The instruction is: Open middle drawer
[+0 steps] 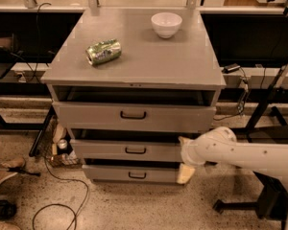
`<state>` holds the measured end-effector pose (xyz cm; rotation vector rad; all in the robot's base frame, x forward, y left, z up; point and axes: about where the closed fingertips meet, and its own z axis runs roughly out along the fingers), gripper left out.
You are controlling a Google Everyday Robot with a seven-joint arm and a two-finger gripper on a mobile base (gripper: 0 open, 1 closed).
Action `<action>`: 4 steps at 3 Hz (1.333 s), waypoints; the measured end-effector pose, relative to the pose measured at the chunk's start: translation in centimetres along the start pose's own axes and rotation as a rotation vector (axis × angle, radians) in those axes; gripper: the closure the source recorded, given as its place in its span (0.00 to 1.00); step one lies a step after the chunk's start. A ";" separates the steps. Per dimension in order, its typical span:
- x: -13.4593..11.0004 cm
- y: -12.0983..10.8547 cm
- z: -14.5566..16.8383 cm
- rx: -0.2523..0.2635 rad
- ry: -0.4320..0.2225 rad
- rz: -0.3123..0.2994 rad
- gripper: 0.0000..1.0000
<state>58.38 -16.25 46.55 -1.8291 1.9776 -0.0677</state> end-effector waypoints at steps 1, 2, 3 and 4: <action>-1.3 -1.2 2.0 0.026 0.000 0.021 0.00; -2.4 -2.2 4.3 0.023 -0.026 0.048 0.00; -2.7 -2.5 7.1 -0.016 -0.054 0.072 0.00; -1.8 -1.8 9.3 -0.070 -0.103 0.096 0.27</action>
Offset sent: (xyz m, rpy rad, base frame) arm 0.0629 0.0473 -0.0379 0.0813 -0.0163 -0.0432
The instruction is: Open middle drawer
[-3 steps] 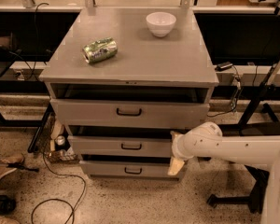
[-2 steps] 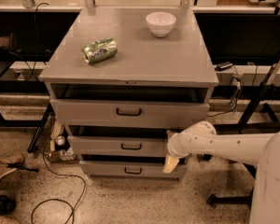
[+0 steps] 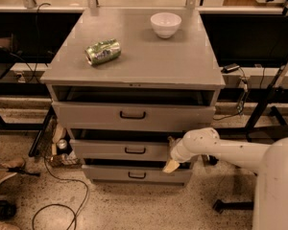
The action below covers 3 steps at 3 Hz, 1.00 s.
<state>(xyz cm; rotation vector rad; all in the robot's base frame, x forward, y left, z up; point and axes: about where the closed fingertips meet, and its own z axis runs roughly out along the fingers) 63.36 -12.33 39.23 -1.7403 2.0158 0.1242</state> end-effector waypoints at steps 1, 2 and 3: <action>0.1 0.0 -0.2 0.000 -0.001 0.001 0.50; -0.2 -0.1 -0.8 0.000 -0.001 0.001 0.73; -0.4 -0.3 -1.3 0.000 -0.001 0.001 0.96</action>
Offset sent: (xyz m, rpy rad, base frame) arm -0.2009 -0.0628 0.0053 -0.0021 0.2568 0.0170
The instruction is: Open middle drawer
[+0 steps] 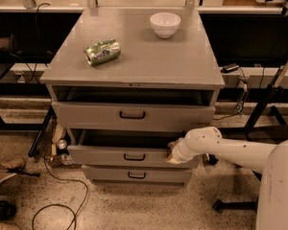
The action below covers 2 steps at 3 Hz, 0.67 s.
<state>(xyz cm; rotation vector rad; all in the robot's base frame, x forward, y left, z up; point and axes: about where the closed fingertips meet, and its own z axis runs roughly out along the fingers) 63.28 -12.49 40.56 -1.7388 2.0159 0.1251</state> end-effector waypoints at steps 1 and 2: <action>-0.1 0.0 -0.2 0.000 0.000 0.000 1.00; 0.1 0.2 -0.2 -0.001 0.002 0.002 1.00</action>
Offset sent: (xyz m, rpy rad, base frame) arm 0.0000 0.0000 0.0020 0.0000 0.0000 0.0000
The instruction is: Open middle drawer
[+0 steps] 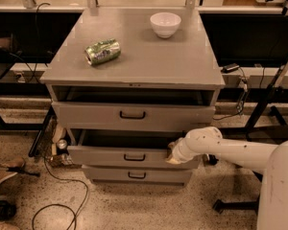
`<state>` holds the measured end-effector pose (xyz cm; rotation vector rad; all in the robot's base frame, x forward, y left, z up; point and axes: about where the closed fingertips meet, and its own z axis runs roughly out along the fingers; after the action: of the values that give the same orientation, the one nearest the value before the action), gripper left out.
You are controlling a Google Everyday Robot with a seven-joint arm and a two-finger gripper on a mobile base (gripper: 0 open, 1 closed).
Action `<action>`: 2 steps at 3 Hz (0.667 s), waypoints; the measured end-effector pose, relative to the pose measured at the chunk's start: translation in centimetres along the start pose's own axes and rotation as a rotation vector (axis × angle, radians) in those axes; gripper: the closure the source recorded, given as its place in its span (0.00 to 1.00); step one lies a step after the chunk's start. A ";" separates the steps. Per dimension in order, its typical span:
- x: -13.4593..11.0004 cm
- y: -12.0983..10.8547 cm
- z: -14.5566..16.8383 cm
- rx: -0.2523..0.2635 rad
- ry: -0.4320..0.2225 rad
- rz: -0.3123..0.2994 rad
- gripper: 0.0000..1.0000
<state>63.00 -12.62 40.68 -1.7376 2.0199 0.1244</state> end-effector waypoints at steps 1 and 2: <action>2.0 2.9 -0.7 -0.004 0.027 0.028 1.00; 1.8 2.8 -1.0 -0.004 0.027 0.028 1.00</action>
Offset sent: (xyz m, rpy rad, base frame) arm -0.2398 -0.0706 -0.0362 0.1243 0.0980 -0.3095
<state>59.90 -14.11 40.22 -1.7229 2.0650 0.1143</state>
